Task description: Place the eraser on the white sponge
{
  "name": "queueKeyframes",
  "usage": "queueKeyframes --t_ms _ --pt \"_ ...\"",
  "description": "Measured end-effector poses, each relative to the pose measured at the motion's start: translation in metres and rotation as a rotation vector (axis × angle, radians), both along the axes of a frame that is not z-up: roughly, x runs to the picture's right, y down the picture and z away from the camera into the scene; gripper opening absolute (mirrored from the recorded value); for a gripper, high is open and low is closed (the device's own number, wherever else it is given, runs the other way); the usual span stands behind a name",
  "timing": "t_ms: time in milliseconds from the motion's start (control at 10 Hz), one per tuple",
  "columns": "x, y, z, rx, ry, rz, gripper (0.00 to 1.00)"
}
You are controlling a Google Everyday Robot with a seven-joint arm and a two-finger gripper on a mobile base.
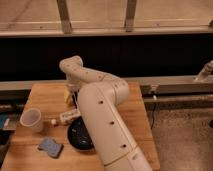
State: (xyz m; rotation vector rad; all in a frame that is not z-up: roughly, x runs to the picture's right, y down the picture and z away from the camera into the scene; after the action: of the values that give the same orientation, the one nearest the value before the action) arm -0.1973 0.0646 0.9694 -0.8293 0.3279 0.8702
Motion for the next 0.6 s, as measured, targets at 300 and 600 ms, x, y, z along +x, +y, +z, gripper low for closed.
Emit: queueKeyframes --t_ms 300,600 --pt "0.007 -0.002 -0.002 0.004 0.002 -0.004 0.49" --pt "0.016 -0.004 -0.005 0.018 0.002 0.004 0.18"
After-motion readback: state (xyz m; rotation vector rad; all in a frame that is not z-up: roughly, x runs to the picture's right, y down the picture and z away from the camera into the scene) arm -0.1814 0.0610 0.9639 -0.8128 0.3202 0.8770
